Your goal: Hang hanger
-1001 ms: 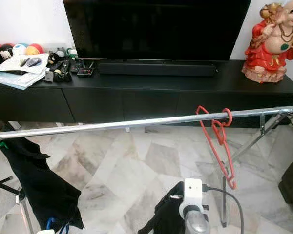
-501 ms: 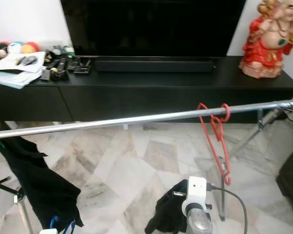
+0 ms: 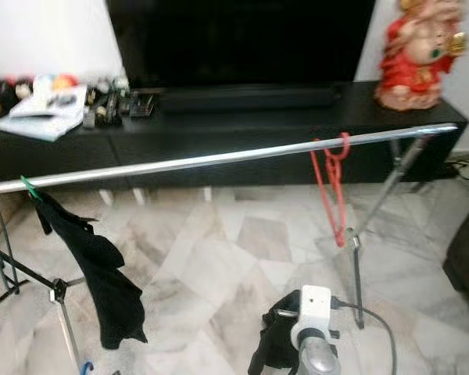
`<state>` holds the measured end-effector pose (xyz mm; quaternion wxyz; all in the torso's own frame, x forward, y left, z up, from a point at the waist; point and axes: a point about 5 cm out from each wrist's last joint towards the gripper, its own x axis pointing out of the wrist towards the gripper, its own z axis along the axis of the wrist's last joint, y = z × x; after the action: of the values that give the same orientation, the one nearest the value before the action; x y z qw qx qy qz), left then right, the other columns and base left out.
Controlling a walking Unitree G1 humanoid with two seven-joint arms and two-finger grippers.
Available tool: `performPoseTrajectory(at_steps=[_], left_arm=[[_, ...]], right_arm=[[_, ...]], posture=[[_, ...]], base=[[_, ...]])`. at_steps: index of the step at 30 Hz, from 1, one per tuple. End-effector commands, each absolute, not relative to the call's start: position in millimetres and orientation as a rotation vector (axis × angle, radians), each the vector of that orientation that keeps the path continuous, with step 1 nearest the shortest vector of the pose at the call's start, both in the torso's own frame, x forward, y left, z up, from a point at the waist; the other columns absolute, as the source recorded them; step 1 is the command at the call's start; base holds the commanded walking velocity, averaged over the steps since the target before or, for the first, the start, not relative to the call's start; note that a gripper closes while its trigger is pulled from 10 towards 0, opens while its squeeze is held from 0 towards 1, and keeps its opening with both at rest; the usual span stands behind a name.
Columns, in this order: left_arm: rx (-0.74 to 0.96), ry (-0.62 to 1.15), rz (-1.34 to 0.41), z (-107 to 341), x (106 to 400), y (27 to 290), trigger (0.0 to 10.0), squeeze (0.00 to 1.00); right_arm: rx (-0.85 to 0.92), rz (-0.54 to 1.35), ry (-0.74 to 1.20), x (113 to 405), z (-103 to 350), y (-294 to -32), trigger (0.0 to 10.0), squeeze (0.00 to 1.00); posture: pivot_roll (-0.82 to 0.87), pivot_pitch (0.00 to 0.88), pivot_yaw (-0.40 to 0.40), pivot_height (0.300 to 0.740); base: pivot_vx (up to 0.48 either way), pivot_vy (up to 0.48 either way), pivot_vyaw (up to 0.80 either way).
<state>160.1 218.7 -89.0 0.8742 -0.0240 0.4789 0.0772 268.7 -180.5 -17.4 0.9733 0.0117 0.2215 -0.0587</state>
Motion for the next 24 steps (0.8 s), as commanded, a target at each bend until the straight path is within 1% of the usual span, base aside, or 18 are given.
performPoseTrajectory(at_steps=[1, 24], left_arm=[[-0.039, 1.013, 0.165, -90.4, 154.4, 223.0, 10.0, 0.0], [-0.042, 1.012, 0.179, -90.5, 154.8, 221.8, 10.0, 0.0]], right_arm=[[0.028, -0.108, 0.435, 269.7, -16.5, -176.0, 10.0, 0.0], [0.026, -0.109, 0.44, 269.8, -16.6, -177.8, 10.0, 0.0]], posture=[[-0.05, 0.061, 0.041, 0.74], [-0.04, 0.073, 0.032, 0.74]], base=[[-0.322, 0.0, 0.0], [-0.323, 0.0, 0.0]])
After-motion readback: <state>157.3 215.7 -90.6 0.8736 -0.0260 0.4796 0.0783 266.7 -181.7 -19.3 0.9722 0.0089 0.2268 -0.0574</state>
